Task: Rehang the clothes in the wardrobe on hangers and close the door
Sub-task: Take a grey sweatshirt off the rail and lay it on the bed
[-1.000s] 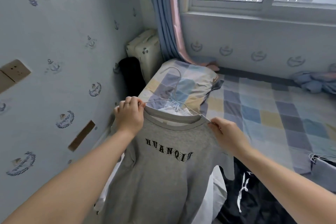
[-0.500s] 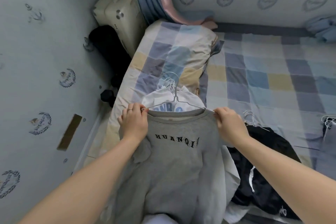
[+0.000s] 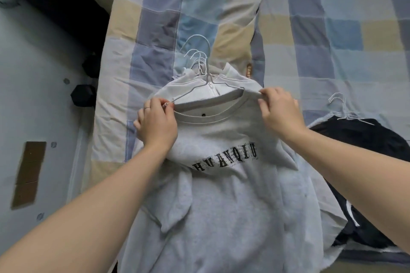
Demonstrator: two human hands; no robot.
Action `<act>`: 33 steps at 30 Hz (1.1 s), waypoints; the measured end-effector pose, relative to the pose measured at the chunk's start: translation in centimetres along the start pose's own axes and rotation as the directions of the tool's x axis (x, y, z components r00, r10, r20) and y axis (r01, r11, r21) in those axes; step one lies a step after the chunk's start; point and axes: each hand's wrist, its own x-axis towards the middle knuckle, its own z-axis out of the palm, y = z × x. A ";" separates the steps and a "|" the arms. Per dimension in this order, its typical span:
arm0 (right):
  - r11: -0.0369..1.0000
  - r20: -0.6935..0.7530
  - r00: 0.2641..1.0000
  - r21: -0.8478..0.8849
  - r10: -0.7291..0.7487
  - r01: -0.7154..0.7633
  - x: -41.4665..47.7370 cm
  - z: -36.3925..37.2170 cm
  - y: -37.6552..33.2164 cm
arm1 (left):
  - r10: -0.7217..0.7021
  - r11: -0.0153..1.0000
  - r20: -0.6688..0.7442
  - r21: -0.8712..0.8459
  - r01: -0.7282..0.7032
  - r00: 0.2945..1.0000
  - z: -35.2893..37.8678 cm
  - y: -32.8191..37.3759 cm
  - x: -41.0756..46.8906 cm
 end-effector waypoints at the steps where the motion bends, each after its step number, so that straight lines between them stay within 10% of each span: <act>1: 1.000 0.009 1.000 -0.004 0.022 -0.022 0.7 1.0 0.0 | 0.002 1.000 0.018 0.009 -0.002 1.000 1.0 -0.3 0.9; 14: 0.987 0.237 0.969 -0.154 0.075 -0.039 -5.3 1.6 -1.7 | 0.228 0.960 0.367 0.069 -0.271 0.902 -0.3 -0.9 -3.2; 33: 0.946 0.033 0.951 -0.113 0.309 -0.303 -34.9 -12.5 -1.1 | 0.536 0.751 0.525 0.062 -0.657 0.661 -12.8 6.4 -27.9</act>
